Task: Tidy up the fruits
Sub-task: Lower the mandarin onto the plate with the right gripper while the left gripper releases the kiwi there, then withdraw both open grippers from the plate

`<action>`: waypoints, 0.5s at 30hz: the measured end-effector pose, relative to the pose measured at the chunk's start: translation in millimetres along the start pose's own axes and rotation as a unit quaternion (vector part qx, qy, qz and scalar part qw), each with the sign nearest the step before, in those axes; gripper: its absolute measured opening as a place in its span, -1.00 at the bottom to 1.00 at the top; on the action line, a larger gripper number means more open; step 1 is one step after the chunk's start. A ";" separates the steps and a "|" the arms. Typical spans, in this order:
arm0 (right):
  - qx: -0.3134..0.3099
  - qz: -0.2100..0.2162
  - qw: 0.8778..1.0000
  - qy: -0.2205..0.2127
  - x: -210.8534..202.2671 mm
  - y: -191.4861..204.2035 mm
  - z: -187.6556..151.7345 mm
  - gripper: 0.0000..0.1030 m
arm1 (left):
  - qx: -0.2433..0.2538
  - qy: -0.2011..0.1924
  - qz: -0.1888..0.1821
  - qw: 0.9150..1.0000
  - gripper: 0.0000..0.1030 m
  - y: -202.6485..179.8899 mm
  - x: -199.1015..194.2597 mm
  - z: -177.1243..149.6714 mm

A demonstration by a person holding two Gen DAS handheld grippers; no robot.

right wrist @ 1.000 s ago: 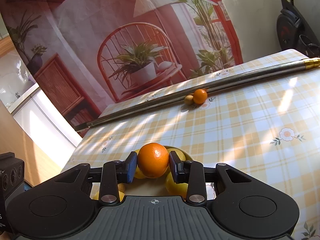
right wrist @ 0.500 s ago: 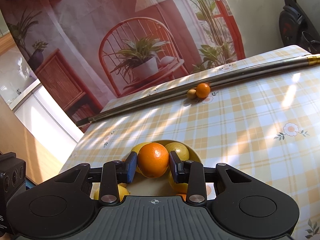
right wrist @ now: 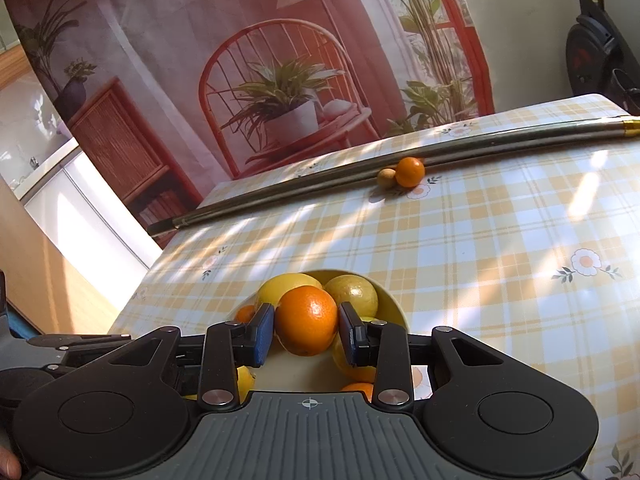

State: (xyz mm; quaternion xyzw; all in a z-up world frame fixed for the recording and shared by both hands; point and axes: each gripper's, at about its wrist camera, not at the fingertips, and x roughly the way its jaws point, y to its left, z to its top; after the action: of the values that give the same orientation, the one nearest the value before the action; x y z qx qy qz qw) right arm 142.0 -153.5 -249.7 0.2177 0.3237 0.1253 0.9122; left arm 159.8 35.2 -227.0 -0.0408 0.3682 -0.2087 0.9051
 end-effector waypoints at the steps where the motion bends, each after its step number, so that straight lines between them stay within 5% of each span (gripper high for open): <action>1: -0.004 -0.002 1.000 0.005 2.4 1.3 -0.1 -0.38 | -0.007 -0.006 0.015 1.000 -0.17 4.4 -1.4 1.9; 8: -0.036 -0.005 0.998 0.053 29.7 15.9 -3.9 -0.38 | -0.016 -0.039 0.090 0.995 -0.17 17.4 -3.6 6.6; 15: -0.043 0.011 0.993 0.108 62.3 28.0 -5.2 -0.38 | -0.036 -0.036 0.083 0.995 -0.17 29.0 -5.8 1.4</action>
State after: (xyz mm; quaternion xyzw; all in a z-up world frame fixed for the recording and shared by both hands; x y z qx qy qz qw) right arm 183.5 -104.4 -273.3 0.1667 0.4120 0.1720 0.8791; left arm 167.1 63.8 -228.8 -0.0500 0.3443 -0.1184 0.9300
